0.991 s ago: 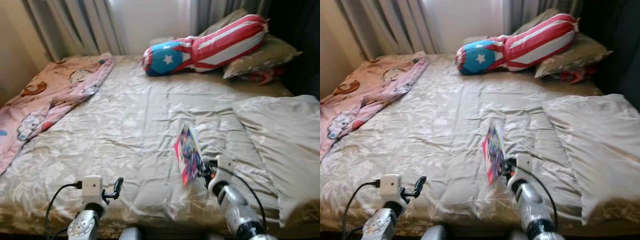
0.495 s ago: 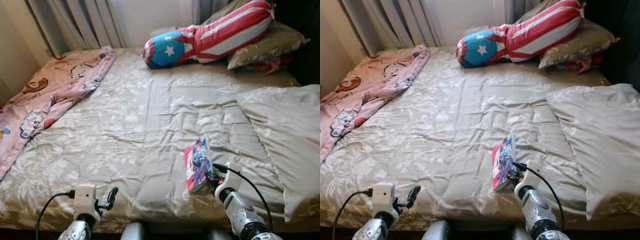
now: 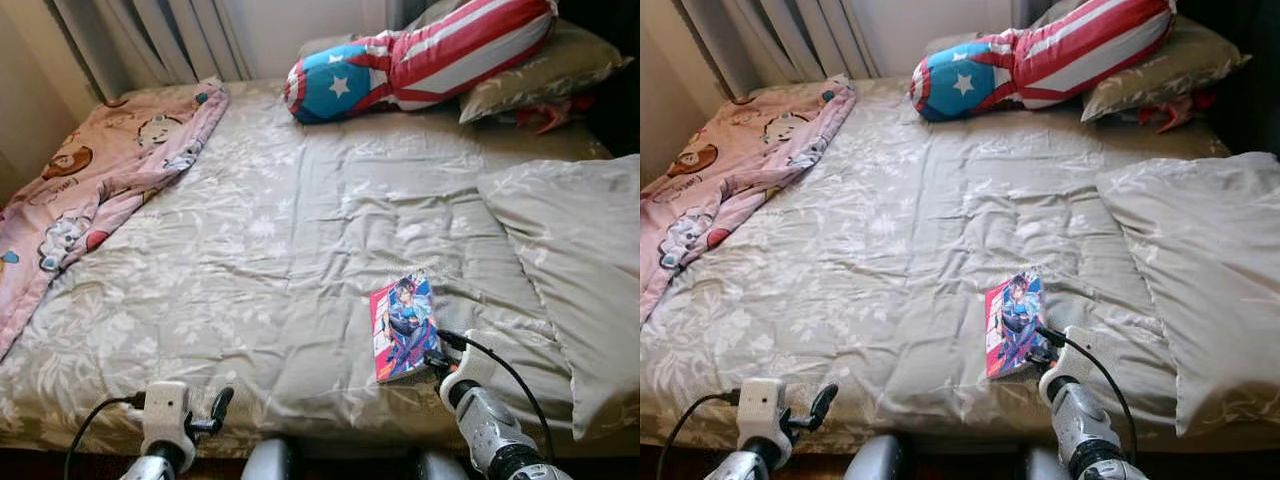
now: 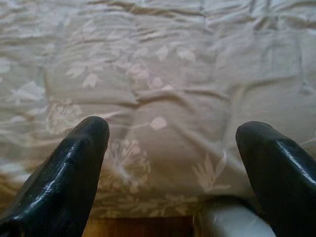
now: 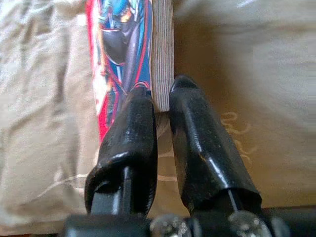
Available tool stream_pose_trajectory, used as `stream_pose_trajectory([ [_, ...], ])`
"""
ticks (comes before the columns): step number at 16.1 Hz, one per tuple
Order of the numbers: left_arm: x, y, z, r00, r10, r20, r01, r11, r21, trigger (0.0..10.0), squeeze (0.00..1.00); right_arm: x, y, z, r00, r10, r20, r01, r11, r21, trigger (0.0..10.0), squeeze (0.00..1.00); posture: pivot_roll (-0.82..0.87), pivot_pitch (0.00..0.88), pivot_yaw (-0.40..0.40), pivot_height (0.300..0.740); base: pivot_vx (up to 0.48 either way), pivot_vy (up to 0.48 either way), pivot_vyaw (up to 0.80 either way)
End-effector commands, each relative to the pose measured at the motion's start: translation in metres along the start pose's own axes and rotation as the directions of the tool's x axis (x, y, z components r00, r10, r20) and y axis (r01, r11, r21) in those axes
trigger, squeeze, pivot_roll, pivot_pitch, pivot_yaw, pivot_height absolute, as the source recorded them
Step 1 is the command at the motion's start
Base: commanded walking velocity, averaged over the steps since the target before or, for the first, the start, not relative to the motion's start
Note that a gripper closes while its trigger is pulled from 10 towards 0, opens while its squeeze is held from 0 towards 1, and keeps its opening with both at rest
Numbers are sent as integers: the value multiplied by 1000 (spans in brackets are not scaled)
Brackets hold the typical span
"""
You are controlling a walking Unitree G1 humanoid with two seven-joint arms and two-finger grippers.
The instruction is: Clean up the room
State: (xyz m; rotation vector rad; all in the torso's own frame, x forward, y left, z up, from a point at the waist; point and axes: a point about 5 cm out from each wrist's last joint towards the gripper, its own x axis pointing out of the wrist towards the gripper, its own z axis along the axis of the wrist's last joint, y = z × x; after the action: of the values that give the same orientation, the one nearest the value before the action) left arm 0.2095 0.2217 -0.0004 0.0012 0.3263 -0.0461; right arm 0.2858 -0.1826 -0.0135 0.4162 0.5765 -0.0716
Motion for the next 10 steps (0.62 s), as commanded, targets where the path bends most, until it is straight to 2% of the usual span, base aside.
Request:
stream_pose_trajectory([
  [1, -6, 5, -5, 999, 7, -31, -6, 1000, 13, 10000, 0, -1, -3, -5, 1000, -26, -17, 26, 1000, 12, 10000, 0, 81, 161, 109, 643, 0, 0, 0],
  [2, -6, 4, -5, 999, 3, -35, -2, 1000, 13, 10000, 0, -1, -3, -5, 1000, -24, -16, 25, 1000, 8, 10000, 0, 82, 164, 110, 643, 0, 0, 0],
  [4, -9, 3, -4, 999, 0, -32, 0, 1000, 13, 10000, 0, -1, -4, -5, 999, -31, -15, 31, 999, 6, 10000, 145, 82, 168, 110, 643, 0, 0, 0],
  [6, -10, 2, -2, 999, 0, -32, 1, 1000, 14, 10000, 0, -1, -6, -2, 999, -44, -8, 44, 999, 7, 10000, 165, 83, 169, 109, 643, 0, 0, 0],
  [7, -10, 2, -1, 1000, 0, -31, 0, 1000, 14, 10000, 0, -1, -6, 0, 999, -48, -6, 48, 999, 6, 10000, 396, 84, 173, 109, 643, 0, 0, 0],
  [8, -10, 1, 0, 1000, 1, -31, 0, 1000, 14, 10000, 0, -1, -7, 1, 999, -52, -4, 52, 999, 3, 10000, 690, 84, 173, 109, 643, 0, 0, 0],
  [9, -10, 1, 0, 999, 2, -32, -2, 1000, 14, 10000, 0, -1, -8, 3, 998, -59, 7, 59, 998, 10, 10000, 890, 84, 173, 109, 643, 0, 0, 0],
  [10, -9, 0, 1, 999, 3, -32, -3, 1000, 12, 10000, 0, -1, -11, 6, 996, -83, 19, 83, 996, 15, 10000, 851, 84, 173, 109, 643, 0, 0, 0],
])
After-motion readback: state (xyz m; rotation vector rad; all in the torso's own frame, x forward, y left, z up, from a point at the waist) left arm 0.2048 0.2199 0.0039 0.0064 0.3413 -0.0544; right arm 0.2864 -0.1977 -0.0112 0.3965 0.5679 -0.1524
